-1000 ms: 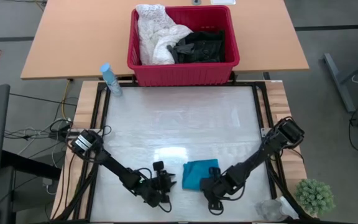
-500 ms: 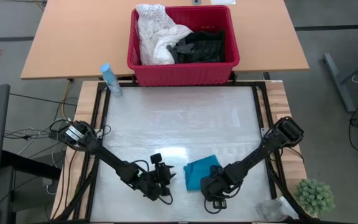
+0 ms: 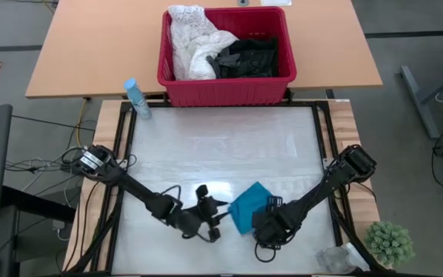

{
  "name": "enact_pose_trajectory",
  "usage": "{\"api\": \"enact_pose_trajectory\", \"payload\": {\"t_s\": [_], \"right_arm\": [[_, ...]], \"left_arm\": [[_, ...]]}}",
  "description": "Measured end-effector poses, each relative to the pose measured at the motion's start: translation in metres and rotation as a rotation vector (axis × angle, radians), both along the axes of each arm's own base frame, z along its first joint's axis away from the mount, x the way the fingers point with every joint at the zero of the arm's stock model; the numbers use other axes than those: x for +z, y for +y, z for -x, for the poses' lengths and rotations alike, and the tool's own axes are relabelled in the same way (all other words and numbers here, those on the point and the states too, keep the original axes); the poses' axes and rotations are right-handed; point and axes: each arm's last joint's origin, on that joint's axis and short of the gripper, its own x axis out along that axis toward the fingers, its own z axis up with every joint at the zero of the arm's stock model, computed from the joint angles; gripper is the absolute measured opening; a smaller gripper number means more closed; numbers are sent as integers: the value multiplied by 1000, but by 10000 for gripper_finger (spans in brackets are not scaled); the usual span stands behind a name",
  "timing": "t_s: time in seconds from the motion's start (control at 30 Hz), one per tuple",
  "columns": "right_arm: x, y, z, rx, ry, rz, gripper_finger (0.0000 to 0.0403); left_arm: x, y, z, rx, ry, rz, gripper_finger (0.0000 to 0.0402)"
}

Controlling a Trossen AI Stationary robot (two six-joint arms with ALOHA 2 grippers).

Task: Fold laundry
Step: Fold the blue shorts

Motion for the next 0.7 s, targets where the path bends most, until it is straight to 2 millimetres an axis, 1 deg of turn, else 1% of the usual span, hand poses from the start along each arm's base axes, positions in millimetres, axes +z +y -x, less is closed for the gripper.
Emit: {"api": "enact_pose_trajectory", "payload": {"t_s": [0.1,0.17,0.27,0.37,0.43,0.53,0.6,0.7], "right_arm": [[0,1,-1,0,-14,-7,260],[0,1,-2,0,-26,-16,260],[1,3,-4,0,-42,-27,260],[1,3,-6,-1,-58,-37,260],[1,2,-8,-5,-71,-45,260],[2,0,-11,-15,-85,-54,260],[2,-1,-13,-21,-91,-47,260],[2,-4,-15,-30,-103,-38,260]], "left_arm": [[6,16,-11,-164,-102,79,135],[3,29,-16,-242,-96,110,135],[-3,44,-19,-246,-23,67,135],[-10,52,-26,-253,-29,22,135],[-16,53,-29,-265,-27,18,135],[-25,48,-35,-322,-16,33,130],[-28,43,-39,-364,-8,13,122],[-28,39,-44,-383,-15,-29,105]]}}
